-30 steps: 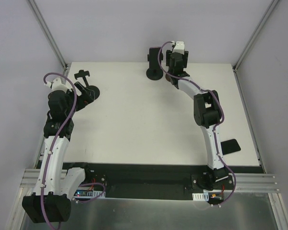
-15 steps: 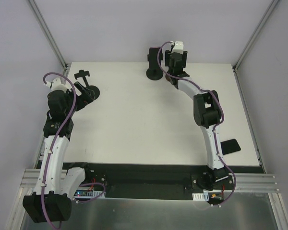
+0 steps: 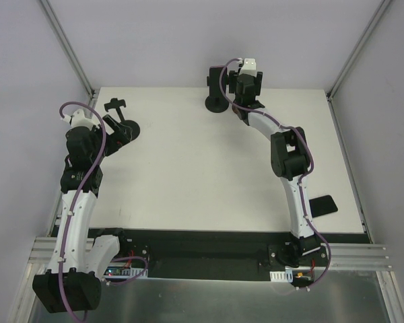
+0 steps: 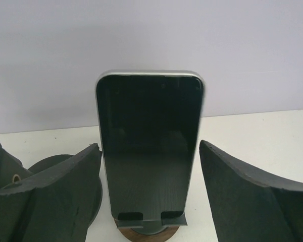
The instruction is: Place the phone on the phone stand
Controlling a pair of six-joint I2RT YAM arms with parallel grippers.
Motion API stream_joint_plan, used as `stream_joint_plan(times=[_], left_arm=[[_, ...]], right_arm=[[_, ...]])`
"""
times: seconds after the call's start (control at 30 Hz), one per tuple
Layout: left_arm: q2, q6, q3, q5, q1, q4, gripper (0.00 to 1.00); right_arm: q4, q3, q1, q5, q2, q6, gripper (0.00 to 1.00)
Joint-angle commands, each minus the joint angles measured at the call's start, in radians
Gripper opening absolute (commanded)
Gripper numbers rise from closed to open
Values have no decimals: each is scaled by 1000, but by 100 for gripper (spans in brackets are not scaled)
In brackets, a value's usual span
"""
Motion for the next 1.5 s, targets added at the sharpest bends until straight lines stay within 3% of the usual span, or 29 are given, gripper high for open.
stream_joint_plan(times=[0.0, 0.13, 0.37, 0.57, 0.67, 0.8, 0.93, 1.07, 1.17, 1.3, 1.4, 1.47], left_arm=[[1, -11, 19, 22, 11, 33, 91], [9, -8, 17, 22, 14, 35, 91], [32, 0, 13, 12, 15, 36, 91], [72, 10, 17, 28, 21, 38, 91], [99, 27, 23, 25, 24, 36, 91], [122, 50, 22, 3, 26, 36, 91], [158, 87, 30, -6, 27, 35, 92], [257, 116, 53, 45, 27, 27, 98], [320, 138, 71, 63, 26, 20, 97], [369, 201, 88, 14, 26, 20, 99], [441, 236, 179, -46, 27, -16, 99], [510, 213, 244, -6, 49, -63, 99]], right_arm=[[76, 48, 6, 10, -35, -10, 88], [75, 26, 8, 31, -71, -22, 99], [95, -92, 8, 73, -196, -48, 96], [84, -284, 8, 151, -422, -11, 96], [-29, -365, 8, 108, -557, 61, 96], [-102, -540, 44, -17, -719, 294, 96], [-203, -652, 188, -39, -779, 360, 96], [-114, -802, 389, -79, -792, 290, 96], [-24, -885, 467, -133, -775, 202, 96], [-42, -850, 478, -220, -769, 142, 96], [-42, -842, 475, -231, -766, 23, 96], [-42, -838, 465, -217, -750, -5, 96]])
